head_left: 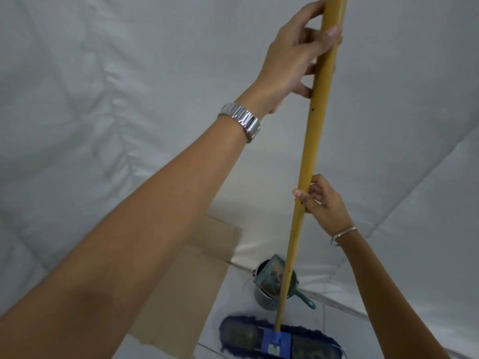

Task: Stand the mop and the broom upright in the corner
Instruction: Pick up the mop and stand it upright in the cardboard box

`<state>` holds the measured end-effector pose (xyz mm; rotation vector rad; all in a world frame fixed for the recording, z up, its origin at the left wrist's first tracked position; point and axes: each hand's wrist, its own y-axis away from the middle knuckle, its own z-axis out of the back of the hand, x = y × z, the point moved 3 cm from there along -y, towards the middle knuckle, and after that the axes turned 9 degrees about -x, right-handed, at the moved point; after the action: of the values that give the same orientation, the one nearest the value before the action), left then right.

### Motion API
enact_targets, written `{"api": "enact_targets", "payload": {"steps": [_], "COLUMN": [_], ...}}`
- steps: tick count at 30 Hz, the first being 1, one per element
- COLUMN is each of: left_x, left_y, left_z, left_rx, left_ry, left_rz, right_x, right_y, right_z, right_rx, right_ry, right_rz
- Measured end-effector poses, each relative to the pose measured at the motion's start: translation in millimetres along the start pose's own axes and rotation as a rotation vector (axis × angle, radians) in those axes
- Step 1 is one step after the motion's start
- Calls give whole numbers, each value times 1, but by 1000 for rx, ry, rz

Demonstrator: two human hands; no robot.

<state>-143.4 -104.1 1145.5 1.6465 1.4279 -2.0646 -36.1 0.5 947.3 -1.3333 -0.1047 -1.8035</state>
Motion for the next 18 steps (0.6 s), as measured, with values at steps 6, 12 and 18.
{"api": "enact_targets", "payload": {"steps": [6, 12, 18], "left_x": [15, 51, 105], "left_y": [-16, -42, -72], "left_z": [58, 129, 216], "left_rx": [31, 19, -27], "left_ry": [-131, -245, -256], "left_rz": [-43, -18, 44], "right_x": [11, 17, 15], "right_y": [-32, -73, -121], "right_z": [-82, -184, -291], "right_rx": [-21, -32, -7], "right_ry": [-60, -136, -154], "right_rz": [9, 19, -29]}}
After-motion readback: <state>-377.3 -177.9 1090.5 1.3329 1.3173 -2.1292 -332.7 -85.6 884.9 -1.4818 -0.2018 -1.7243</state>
